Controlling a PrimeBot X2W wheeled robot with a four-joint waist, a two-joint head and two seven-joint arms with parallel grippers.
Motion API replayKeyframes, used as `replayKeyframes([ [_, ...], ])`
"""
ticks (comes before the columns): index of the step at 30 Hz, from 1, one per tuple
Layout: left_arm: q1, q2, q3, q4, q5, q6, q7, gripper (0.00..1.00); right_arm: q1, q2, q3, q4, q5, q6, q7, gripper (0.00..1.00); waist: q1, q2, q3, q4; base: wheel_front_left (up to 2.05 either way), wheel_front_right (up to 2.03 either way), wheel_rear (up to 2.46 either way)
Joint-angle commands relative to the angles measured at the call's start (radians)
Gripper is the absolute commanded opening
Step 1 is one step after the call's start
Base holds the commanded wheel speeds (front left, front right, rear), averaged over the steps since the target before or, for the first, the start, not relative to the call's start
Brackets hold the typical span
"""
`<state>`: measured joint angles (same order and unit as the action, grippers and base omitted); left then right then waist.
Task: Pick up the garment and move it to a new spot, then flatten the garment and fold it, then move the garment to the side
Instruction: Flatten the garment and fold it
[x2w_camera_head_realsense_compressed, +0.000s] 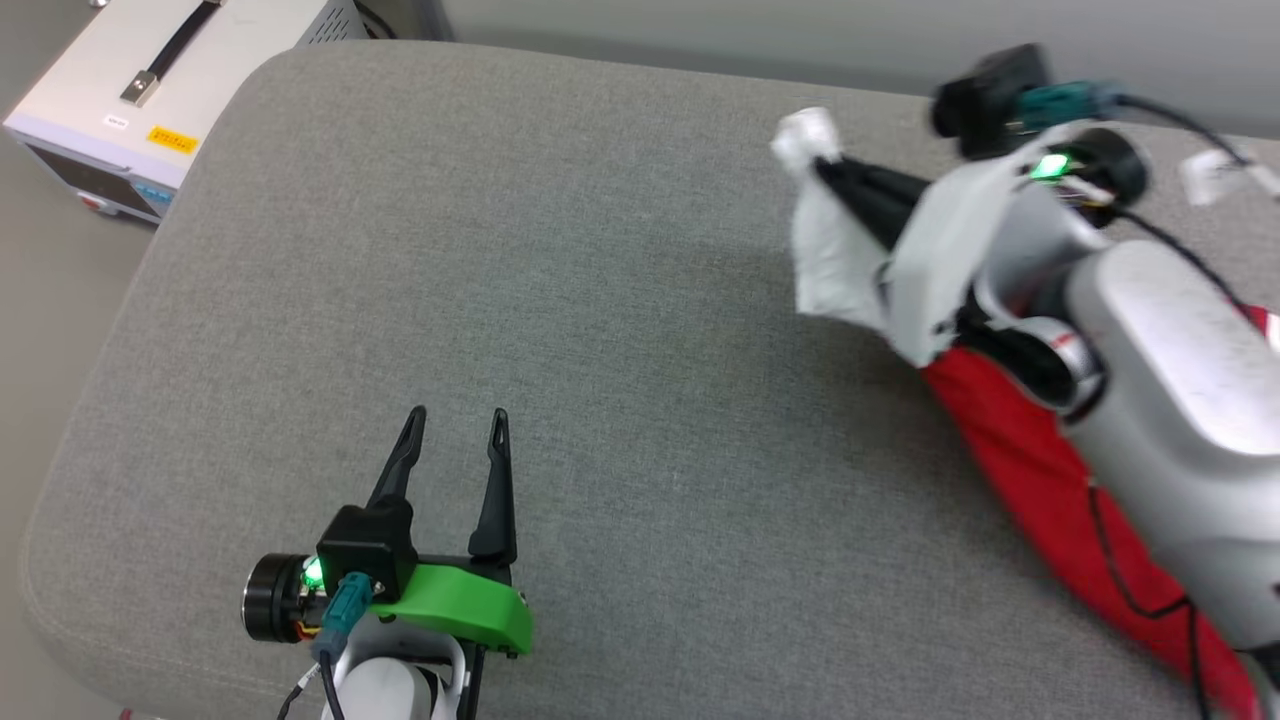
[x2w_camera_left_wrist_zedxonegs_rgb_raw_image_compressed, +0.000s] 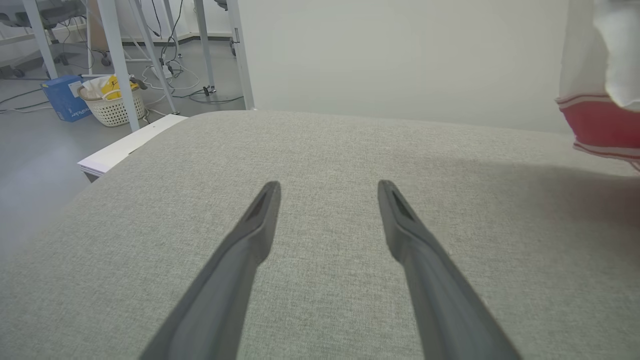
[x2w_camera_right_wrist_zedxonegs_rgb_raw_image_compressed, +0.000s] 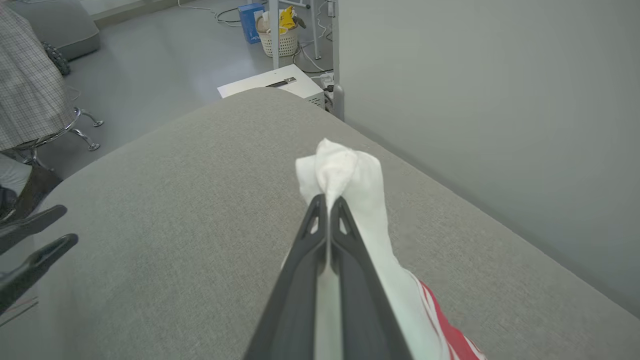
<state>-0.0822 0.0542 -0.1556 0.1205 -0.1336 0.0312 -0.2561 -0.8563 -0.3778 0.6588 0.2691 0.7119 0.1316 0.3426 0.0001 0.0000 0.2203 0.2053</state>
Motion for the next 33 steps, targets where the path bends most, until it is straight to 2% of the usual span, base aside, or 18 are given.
replayKeyframes([
  [1, -0.008, -0.004, -0.001, -0.002, -0.006, 0.006, -0.006, 1.0, -0.033, 0.025, 0.043, 0.022, -0.01, -0.001, -0.011, 0.0, -0.0001, 0.0, 0.017, 0.01, 0.0, 0.0, 0.0],
  [7, -0.031, -0.004, -0.009, -0.001, -0.022, 0.012, -0.006, 1.0, -0.087, 0.15, 0.269, 0.146, 0.01, -0.001, -0.052, 0.0, -0.0001, 0.0, 0.055, 0.024, 0.0, 0.0, 0.0],
  [11, -0.043, -0.004, -0.016, 0.0, -0.031, 0.018, -0.006, 1.0, -0.076, 0.196, 0.406, 0.228, 0.048, -0.001, -0.067, 0.0, -0.0001, 0.0, 0.077, 0.032, 0.0, 0.0, 0.0],
  [17, -0.052, -0.004, -0.022, 0.004, -0.037, 0.024, -0.006, 1.0, -0.024, 0.204, 0.553, 0.367, 0.123, -0.001, -0.056, 0.0, -0.0001, 0.0, 0.089, 0.039, 0.0, 0.0, 0.0],
  [22, -0.049, -0.004, -0.017, 0.01, -0.035, 0.026, -0.006, 1.0, 0.0, 0.208, 0.595, 0.43, 0.159, -0.001, -0.08, 0.0, -0.0001, 0.0, 0.079, 0.032, 0.0, 0.0, 0.0],
  [24, -0.045, -0.004, -0.01, 0.014, -0.029, 0.023, -0.006, 1.0, -0.001, 0.215, 0.6, 0.432, 0.171, -0.001, -0.124, 0.47, -0.0001, 0.0, 0.067, 0.023, 0.0, 0.0, 0.0],
  [25, -0.042, -0.004, -0.005, 0.016, -0.025, 0.021, -0.006, 1.0, -0.007, 0.218, 0.602, 0.427, 0.169, -0.001, -0.157, 1.0, -0.0001, 0.0, 0.058, 0.017, 0.0, 0.0, 0.0],
  [29, -0.027, -0.004, 0.011, 0.021, -0.012, 0.012, -0.006, 1.0, -0.014, 0.212, 0.596, 0.389, 0.178, -0.001, -0.304, 1.0, -0.0001, 0.0, 0.016, -0.002, 0.0, 0.0, 0.0],
  [33, -0.005, -0.004, 0.029, 0.022, 0.003, 0.002, -0.006, 1.0, 0.003, 0.177, 0.563, 0.349, 0.164, -0.001, -0.453, 1.0, -0.0001, 0.0, -0.03, -0.026, 0.0, 0.0, 0.0],
])
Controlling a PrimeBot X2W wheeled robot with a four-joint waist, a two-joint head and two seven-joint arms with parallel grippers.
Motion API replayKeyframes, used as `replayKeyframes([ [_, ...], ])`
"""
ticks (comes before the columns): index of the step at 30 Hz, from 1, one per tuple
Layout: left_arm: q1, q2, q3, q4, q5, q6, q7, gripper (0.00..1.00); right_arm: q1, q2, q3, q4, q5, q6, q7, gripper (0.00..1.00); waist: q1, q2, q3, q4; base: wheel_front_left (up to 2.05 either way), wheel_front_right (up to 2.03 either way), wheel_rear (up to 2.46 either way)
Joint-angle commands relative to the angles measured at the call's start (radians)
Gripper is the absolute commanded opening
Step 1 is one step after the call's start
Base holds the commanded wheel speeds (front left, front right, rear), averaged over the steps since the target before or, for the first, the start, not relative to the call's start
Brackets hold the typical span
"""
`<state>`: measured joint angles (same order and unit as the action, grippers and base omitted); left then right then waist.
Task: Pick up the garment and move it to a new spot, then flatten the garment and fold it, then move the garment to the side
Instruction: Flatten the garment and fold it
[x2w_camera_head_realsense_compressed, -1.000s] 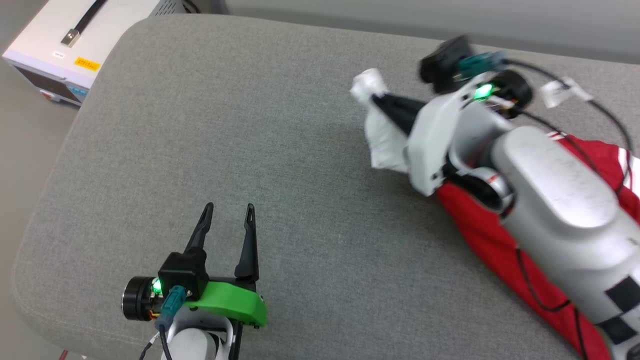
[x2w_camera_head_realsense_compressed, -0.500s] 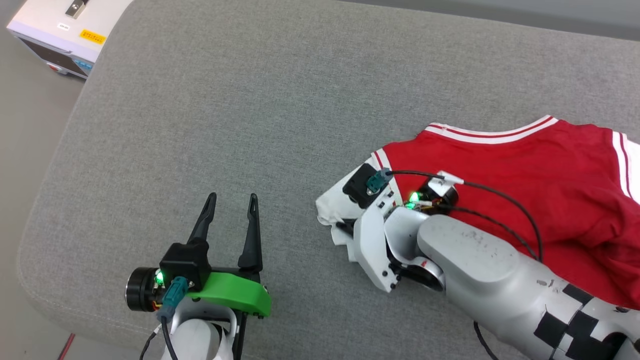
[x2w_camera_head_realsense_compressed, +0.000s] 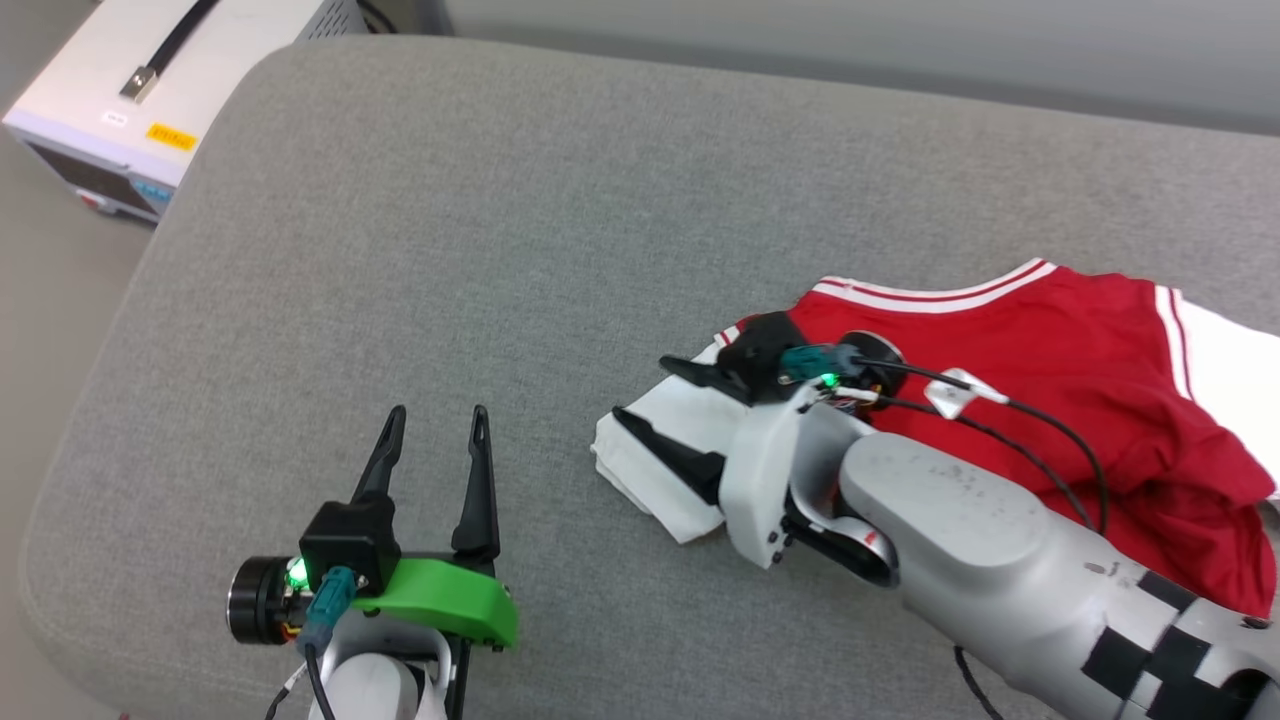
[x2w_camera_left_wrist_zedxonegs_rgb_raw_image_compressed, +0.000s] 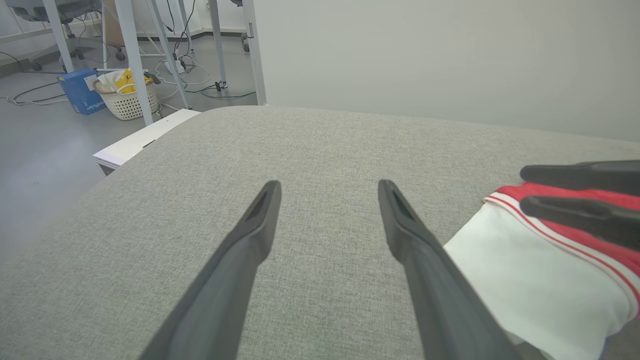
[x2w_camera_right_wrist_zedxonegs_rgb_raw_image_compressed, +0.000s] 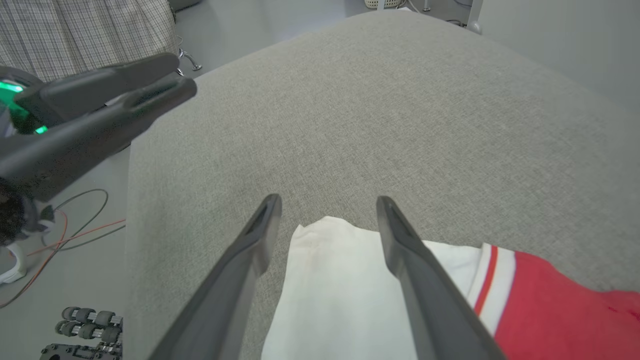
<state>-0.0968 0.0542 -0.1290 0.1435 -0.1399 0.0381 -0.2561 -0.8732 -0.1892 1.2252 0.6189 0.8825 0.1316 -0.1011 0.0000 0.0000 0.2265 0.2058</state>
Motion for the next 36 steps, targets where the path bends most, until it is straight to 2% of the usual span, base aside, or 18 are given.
replayKeyframes([
  [1, 0.016, -0.004, 0.006, -0.002, 0.012, -0.008, -0.006, 1.0, 0.027, -0.023, -0.018, -0.008, -0.011, -0.001, -0.039, 1.0, 0.0, 0.0, -0.045, -0.031, 0.0, 0.0, 0.0],
  [5, 0.04, -0.004, 0.023, -0.008, 0.025, -0.015, -0.006, 1.0, 0.069, -0.078, -0.117, -0.017, -0.06, -0.001, -0.131, 1.0, 0.0, 0.0, -0.081, -0.056, 0.0, 0.0, 0.0],
  [9, 0.062, -0.004, 0.037, -0.016, 0.035, -0.022, -0.006, 1.0, 0.144, -0.12, -0.288, -0.04, -0.13, -0.001, -0.158, 1.0, 0.0, 0.0, -0.105, -0.08, 0.0, 0.0, 0.0],
  [15, 0.085, -0.004, 0.052, -0.026, 0.045, -0.031, -0.006, 1.0, 0.325, -0.147, -0.66, -0.182, -0.312, -0.001, -0.16, 1.0, 0.0, 0.0, -0.126, -0.111, 0.0, 0.0, 0.0],
  [23, 0.093, -0.004, 0.058, -0.036, 0.05, -0.035, -0.006, 1.0, 0.505, -0.139, -1.036, -0.325, -0.484, -0.001, -0.16, 1.0, 0.0, 0.0, -0.138, -0.12, 0.0, 0.0, 0.0],
  [31, 0.097, -0.004, 0.058, -0.043, 0.052, -0.034, -0.006, 1.0, 0.583, -0.133, -1.271, -0.417, -0.552, -0.001, -0.133, 1.0, 0.0, 0.0, -0.139, -0.112, 0.0, 0.0, 0.0],
  [36, 0.093, -0.004, 0.066, -0.055, 0.054, -0.034, -0.006, 1.0, 0.552, -0.187, -1.303, -0.477, -0.547, -0.001, -0.039, 1.0, 0.0, 0.0, -0.116, -0.115, 0.0, 0.0, 0.0],
])
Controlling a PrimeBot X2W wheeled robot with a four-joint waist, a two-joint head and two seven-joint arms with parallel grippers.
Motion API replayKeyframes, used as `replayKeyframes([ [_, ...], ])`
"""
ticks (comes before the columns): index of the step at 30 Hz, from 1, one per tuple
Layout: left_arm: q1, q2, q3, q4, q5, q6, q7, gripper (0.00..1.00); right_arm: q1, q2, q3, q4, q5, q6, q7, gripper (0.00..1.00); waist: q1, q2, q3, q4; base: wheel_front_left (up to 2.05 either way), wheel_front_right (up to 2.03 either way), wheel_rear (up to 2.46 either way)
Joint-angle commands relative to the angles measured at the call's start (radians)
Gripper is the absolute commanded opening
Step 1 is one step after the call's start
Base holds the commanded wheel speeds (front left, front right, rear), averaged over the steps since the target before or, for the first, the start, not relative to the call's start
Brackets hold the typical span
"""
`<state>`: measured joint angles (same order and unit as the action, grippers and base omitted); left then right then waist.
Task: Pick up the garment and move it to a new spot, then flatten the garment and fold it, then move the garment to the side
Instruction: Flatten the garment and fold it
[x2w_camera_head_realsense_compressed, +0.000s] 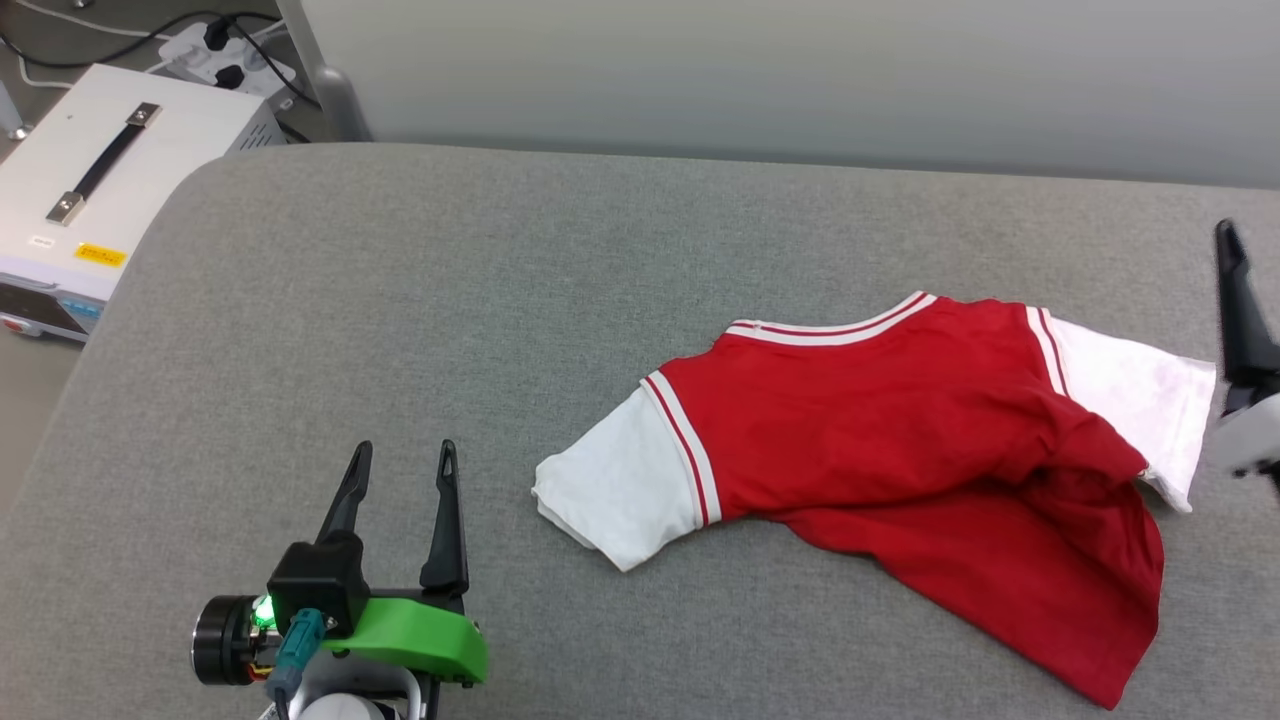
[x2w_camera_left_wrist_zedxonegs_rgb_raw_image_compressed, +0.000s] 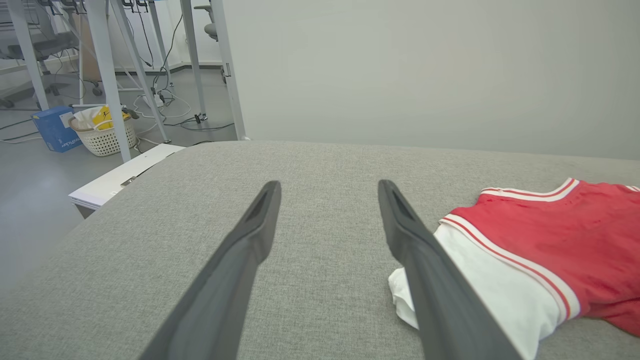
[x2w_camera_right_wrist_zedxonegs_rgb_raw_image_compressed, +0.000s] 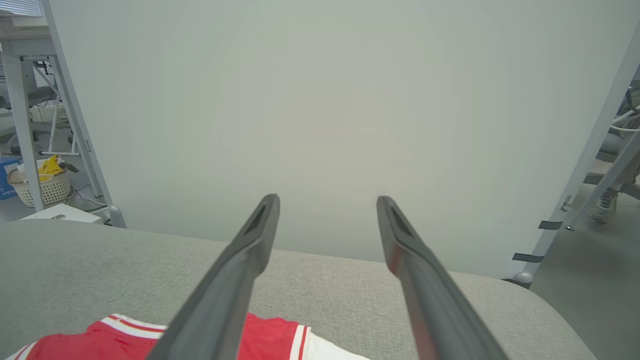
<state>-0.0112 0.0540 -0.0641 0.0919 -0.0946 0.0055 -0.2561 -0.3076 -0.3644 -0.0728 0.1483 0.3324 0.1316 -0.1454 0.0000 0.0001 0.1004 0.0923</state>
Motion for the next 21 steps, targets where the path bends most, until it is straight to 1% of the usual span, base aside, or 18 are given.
replayKeyframes([
  [1, 0.003, -0.004, 0.002, -0.007, 0.01, -0.002, -0.006, 1.0, -0.032, -0.036, -0.01, -0.01, 0.014, -0.001, 0.035, 1.0, 0.0, -0.0001, 0.019, -0.001, 0.0, 0.0, 0.0],
  [4, -0.012, -0.004, 0.001, -0.015, 0.011, -0.004, -0.006, 1.0, -0.083, -0.114, 0.007, 0.0, 0.042, -0.001, 0.151, 1.0, 0.0, -0.0001, 0.046, 0.004, 0.0, 0.0, 0.0],
  [6, -0.024, -0.004, 0.001, -0.021, 0.01, -0.005, -0.006, 1.0, -0.123, -0.168, 0.027, 0.025, 0.087, -0.001, 0.25, 1.0, 0.0, -0.0001, 0.069, 0.007, 0.0, 0.0, 0.0],
  [13, -0.071, -0.004, -0.011, -0.038, 0.0, -0.002, -0.006, 1.0, -0.228, -0.338, 0.123, 0.144, 0.265, -0.001, 0.7, 1.0, 0.0, -0.0001, 0.164, 0.024, 0.0, 0.0, 0.0],
  [16, -0.094, -0.004, -0.017, -0.045, -0.004, -0.001, -0.006, 1.0, -0.265, -0.386, 0.149, 0.192, 0.311, -0.001, 0.856, 1.0, 0.0, -0.0001, 0.204, 0.032, 0.0, 0.0, 0.0],
  [18, -0.109, -0.004, -0.023, -0.049, -0.008, 0.0, -0.006, 1.0, -0.29, -0.398, 0.154, 0.223, 0.328, -0.001, 0.928, 1.0, 0.0, -0.0001, 0.23, 0.039, 0.0, 0.0, 0.0],
  [21, -0.133, -0.004, -0.032, -0.053, -0.013, 0.003, -0.006, 1.0, -0.325, -0.401, 0.162, 0.262, 0.317, -0.001, 0.98, 1.0, 0.0, -0.0001, 0.262, 0.05, 0.0, 0.0, 0.0],
])
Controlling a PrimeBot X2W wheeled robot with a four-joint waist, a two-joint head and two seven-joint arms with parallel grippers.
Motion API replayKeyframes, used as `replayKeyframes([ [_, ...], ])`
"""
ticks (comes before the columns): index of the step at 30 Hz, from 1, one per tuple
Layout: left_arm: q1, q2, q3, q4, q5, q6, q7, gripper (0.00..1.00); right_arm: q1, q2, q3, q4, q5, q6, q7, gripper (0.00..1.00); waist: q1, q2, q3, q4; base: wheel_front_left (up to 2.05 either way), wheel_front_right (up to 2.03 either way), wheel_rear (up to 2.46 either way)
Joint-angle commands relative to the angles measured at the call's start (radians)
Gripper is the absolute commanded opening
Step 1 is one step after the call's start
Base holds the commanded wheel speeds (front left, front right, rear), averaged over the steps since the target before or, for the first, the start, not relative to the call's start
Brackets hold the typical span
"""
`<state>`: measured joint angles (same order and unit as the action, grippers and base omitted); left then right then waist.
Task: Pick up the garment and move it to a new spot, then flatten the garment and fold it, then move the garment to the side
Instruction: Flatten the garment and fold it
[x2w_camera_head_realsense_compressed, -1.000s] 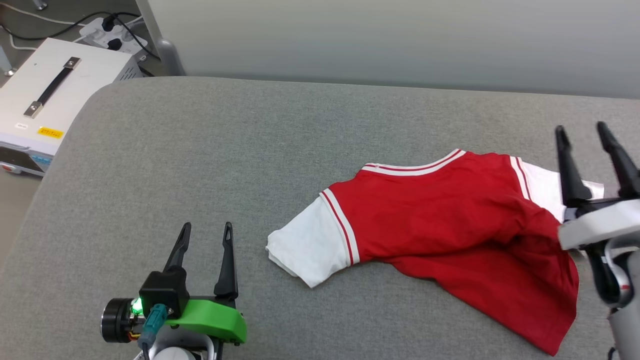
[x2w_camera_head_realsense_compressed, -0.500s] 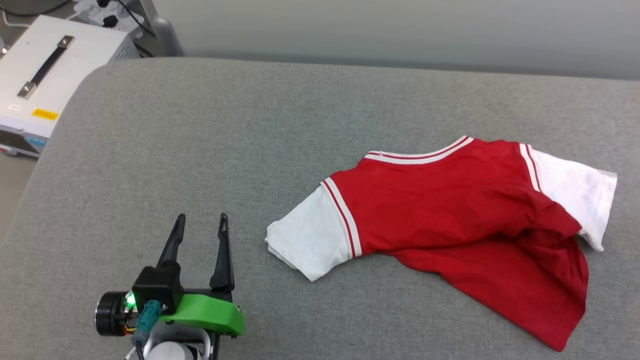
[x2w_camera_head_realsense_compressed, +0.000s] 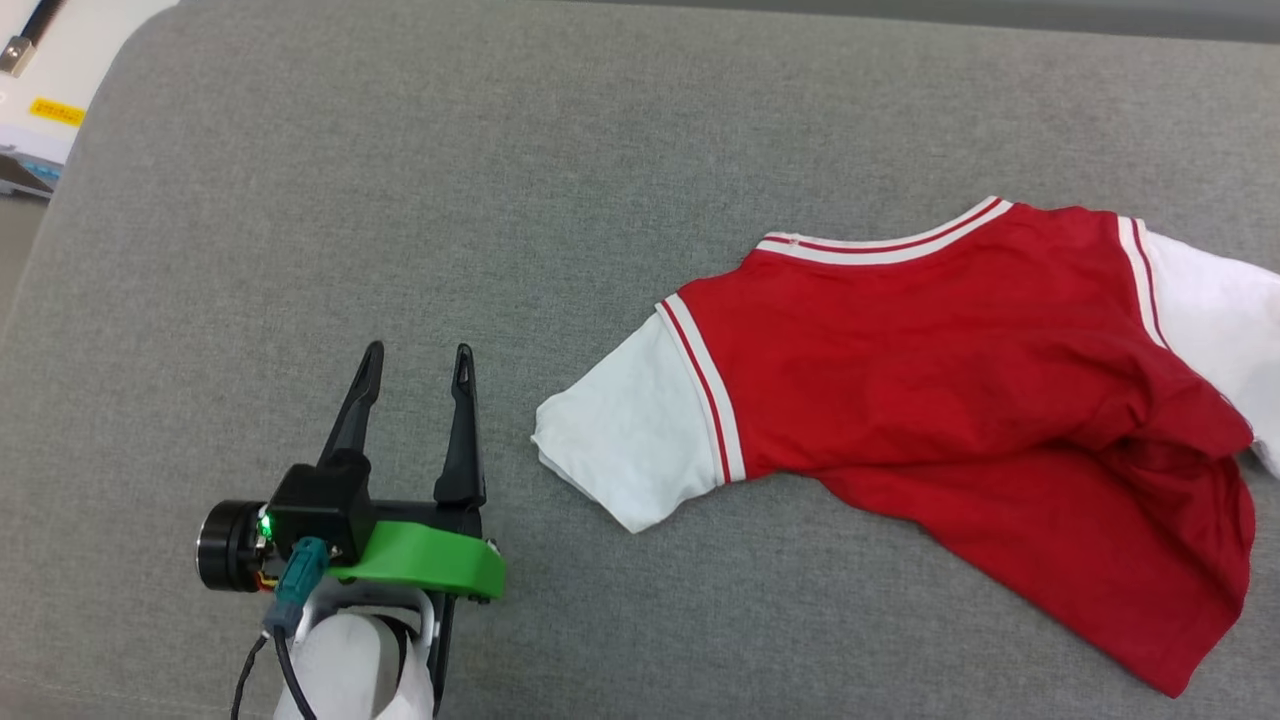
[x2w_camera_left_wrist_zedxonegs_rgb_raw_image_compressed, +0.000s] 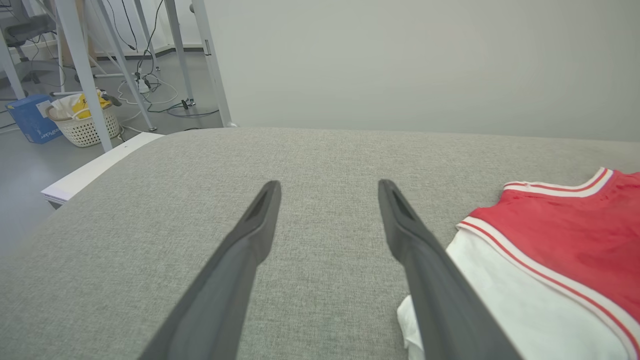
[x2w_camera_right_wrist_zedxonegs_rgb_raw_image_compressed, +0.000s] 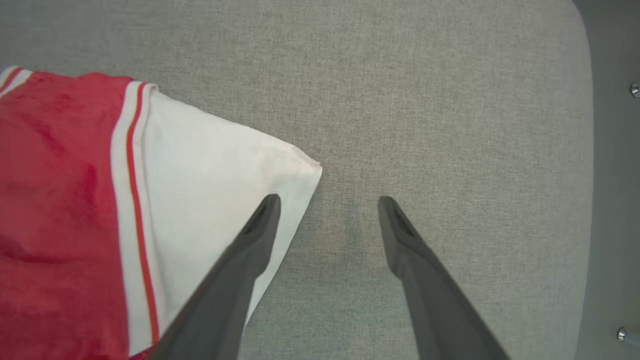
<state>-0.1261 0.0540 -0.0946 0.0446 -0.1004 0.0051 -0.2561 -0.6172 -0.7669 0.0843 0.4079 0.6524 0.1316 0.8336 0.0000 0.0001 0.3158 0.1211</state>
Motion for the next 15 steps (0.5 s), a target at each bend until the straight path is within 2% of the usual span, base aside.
replayKeyframes([
  [1, -0.027, -0.004, -0.006, -0.008, -0.009, 0.004, -0.006, 1.0, -0.03, 0.006, 0.002, 0.018, -0.009, -0.001, 0.01, 1.0, 0.0, -0.0001, 0.061, 0.026, 0.0, 0.0, 0.0],
  [7, -0.069, -0.004, -0.025, -0.014, -0.023, 0.011, -0.006, 1.0, -0.077, 0.039, 0.014, 0.102, -0.075, -0.001, 0.018, 1.0, 0.0, -0.0001, 0.119, 0.051, 0.0, 0.0, 0.0],
  [14, -0.087, -0.004, -0.033, -0.015, -0.033, 0.021, -0.006, 1.0, -0.061, 0.072, 0.033, 0.195, -0.089, -0.001, 0.003, 1.0, 0.0, -0.0001, 0.147, 0.07, 0.0, 0.0, 0.0],
  [15, -0.087, -0.004, -0.033, -0.014, -0.034, 0.022, -0.006, 1.0, -0.064, 0.07, 0.042, 0.192, -0.085, -0.001, -0.008, 0.39, 0.0, -0.0001, 0.148, 0.07, 0.0, 0.0, 0.0],
])
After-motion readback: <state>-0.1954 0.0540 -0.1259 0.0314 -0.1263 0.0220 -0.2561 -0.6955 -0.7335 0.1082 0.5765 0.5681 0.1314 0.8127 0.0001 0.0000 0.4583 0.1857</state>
